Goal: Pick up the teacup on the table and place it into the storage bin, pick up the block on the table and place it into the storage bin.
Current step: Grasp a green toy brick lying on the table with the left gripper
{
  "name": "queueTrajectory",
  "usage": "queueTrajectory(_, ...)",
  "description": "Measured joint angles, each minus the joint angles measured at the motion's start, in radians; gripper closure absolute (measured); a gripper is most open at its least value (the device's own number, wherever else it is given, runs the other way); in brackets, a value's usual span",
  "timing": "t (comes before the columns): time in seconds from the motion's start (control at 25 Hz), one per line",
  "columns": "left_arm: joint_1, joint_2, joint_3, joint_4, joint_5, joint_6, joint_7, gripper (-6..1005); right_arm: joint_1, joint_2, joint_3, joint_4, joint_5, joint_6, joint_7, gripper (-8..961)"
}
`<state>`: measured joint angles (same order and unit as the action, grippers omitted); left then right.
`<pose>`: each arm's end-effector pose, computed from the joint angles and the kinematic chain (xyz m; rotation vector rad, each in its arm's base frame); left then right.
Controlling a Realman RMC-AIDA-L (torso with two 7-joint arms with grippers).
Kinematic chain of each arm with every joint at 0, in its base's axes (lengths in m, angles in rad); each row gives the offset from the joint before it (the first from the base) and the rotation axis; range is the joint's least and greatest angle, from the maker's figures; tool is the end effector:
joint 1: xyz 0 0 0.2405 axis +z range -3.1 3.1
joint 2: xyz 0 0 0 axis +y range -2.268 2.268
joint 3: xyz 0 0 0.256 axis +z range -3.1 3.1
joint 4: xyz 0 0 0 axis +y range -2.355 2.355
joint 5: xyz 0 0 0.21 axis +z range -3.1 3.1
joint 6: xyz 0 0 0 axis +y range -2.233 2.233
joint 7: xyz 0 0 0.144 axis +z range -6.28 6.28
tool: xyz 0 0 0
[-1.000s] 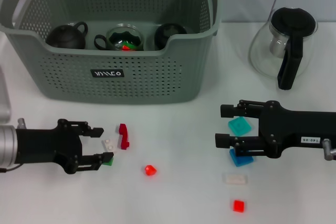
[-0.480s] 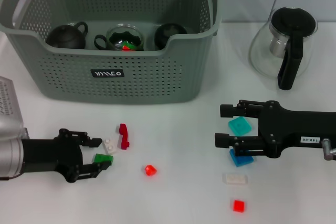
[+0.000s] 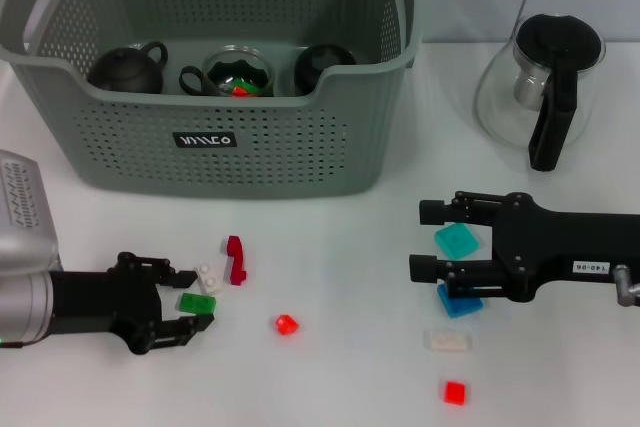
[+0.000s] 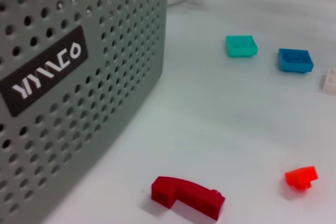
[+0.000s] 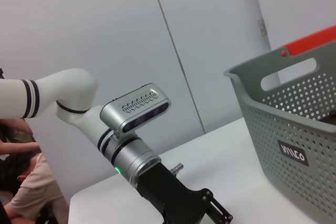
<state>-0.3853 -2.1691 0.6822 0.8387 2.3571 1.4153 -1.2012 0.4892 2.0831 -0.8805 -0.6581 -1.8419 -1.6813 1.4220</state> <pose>-0.3276 0.2888 -0.0180 -2.7629 -0.4623 -0.1021 0.2382 0.3035 -0.0154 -2.8891 0.6205 0.8819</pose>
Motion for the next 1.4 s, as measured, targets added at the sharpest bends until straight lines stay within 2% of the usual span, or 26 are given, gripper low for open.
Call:
queueTrajectory(0.2, 0.005, 0.001, -0.001, 0.007, 0.008, 0.047, -0.004, 432, -0.004, -0.001, 0.0, 0.0, 0.0, 0.0, 0.001, 117)
queueTrajectory(0.52, 0.006, 0.002, -0.01, 0.01, 0.023, 0.053, -0.009, 459, -0.002, -0.001, 0.0, 0.0, 0.0, -0.001, 0.002, 117)
queueTrajectory(0.72, 0.014, 0.001, -0.013, 0.015, 0.023, 0.051, -0.01, 562, -0.004, -0.001, 0.0, 0.0, 0.0, -0.003, 0.003, 117)
queueTrajectory(1.4, 0.014, 0.0, -0.008, 0.011, 0.024, 0.028, -0.01, 633, -0.002, 0.0, 0.0, 0.0, 0.0, -0.002, 0.003, 118)
